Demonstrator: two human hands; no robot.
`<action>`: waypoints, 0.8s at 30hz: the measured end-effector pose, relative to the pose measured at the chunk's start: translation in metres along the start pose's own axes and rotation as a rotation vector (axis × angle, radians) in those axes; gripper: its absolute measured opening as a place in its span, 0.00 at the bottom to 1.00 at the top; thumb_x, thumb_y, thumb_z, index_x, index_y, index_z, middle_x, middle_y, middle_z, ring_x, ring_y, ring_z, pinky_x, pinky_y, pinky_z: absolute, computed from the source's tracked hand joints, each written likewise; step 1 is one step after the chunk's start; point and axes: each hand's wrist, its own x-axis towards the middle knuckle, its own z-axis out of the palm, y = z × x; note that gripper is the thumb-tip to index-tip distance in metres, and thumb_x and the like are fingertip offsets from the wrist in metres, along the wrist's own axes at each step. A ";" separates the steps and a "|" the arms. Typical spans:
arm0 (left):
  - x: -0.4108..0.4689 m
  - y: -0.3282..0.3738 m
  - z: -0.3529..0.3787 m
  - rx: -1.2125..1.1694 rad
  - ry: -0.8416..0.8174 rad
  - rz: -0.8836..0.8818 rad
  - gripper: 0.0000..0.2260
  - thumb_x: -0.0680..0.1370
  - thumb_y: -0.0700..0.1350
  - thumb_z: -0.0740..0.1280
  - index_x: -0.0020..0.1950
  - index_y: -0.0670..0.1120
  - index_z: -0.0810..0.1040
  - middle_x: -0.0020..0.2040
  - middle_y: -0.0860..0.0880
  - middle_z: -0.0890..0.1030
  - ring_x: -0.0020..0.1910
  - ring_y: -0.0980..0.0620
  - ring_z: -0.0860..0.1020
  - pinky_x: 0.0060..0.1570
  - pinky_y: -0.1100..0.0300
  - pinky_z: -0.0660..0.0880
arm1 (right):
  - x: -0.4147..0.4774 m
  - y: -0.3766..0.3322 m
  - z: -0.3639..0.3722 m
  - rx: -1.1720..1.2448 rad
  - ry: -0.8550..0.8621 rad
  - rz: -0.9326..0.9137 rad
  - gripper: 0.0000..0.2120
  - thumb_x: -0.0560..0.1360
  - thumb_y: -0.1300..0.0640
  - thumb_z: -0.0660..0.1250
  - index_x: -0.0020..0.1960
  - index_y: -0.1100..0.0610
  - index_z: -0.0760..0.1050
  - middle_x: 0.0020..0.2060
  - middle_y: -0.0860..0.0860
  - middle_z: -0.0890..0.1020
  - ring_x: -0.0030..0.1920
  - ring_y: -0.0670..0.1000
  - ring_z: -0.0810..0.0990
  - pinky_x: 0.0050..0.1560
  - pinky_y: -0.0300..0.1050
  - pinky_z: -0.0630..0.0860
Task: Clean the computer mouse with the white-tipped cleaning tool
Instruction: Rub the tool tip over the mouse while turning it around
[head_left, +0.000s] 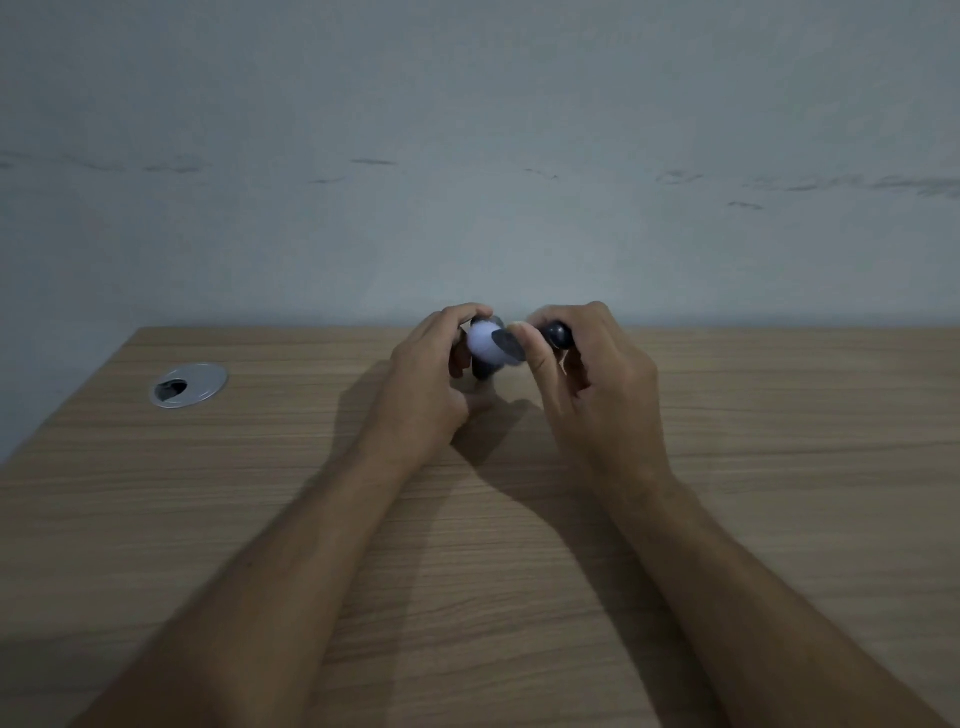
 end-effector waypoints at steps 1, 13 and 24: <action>0.000 0.001 0.000 0.016 -0.012 0.005 0.30 0.66 0.31 0.83 0.67 0.44 0.82 0.54 0.55 0.80 0.46 0.65 0.76 0.47 0.77 0.70 | 0.001 0.000 -0.001 -0.004 0.013 0.006 0.09 0.85 0.54 0.73 0.57 0.61 0.84 0.48 0.52 0.84 0.42 0.43 0.78 0.43 0.30 0.71; 0.000 -0.001 0.000 0.022 0.014 0.036 0.32 0.68 0.33 0.84 0.70 0.43 0.81 0.62 0.53 0.83 0.55 0.59 0.78 0.55 0.79 0.70 | 0.000 0.007 0.002 -0.033 -0.106 -0.081 0.09 0.85 0.54 0.73 0.53 0.60 0.83 0.45 0.52 0.83 0.39 0.49 0.81 0.38 0.42 0.76; -0.006 0.011 -0.006 -0.139 0.013 -0.099 0.25 0.75 0.44 0.80 0.70 0.54 0.78 0.55 0.59 0.87 0.40 0.68 0.81 0.40 0.70 0.75 | -0.002 0.021 -0.005 0.081 -0.015 0.303 0.12 0.85 0.47 0.71 0.53 0.55 0.84 0.40 0.46 0.85 0.37 0.44 0.80 0.39 0.33 0.72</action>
